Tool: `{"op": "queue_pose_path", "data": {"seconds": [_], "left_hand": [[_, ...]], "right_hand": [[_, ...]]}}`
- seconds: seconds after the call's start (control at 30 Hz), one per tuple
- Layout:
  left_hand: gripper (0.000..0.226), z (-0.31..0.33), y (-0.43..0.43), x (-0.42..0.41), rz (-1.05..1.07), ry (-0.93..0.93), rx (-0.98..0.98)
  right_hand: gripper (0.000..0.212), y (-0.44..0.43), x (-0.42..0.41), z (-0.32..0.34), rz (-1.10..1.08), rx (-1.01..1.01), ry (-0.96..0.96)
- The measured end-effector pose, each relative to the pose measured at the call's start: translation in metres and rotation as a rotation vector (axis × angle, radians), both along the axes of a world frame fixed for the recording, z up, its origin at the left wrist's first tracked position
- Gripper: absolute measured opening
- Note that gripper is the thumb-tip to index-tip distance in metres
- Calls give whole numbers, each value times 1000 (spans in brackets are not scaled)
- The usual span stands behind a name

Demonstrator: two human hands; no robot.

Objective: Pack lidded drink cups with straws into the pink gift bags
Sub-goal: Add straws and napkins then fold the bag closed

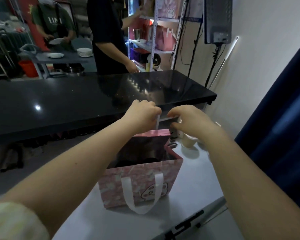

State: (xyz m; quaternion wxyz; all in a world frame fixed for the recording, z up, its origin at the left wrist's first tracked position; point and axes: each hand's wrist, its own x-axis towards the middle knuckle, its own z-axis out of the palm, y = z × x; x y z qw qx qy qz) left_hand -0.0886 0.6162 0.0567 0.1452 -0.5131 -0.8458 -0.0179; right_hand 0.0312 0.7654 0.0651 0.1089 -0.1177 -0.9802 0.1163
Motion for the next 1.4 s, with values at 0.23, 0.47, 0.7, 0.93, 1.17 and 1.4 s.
{"op": "queue_pose_path", "data": {"seconds": [0.23, 0.47, 0.7, 0.93, 1.17, 1.4], "left_hand": [[33, -4, 31, -36, -93, 235, -165], [36, -34, 52, -60, -87, 67, -241], [42, -57, 72, -79, -138, -8, -400], [48, -73, 91, -93, -178, -76, -579], [47, -105, 95, -107, -147, -228, -626], [54, -132, 91, -122, -160, -290, -738]], "right_hand": [[30, 40, -22, -6, 16, 48, 56], [31, 74, -50, -54, 118, 27, 48], [32, 108, -81, -116, 206, -74, -60], [41, 118, -105, -170, 257, -137, -176], [41, 120, -129, -211, 306, -162, -310], [39, 110, -155, -239, 320, -52, -318]]}}
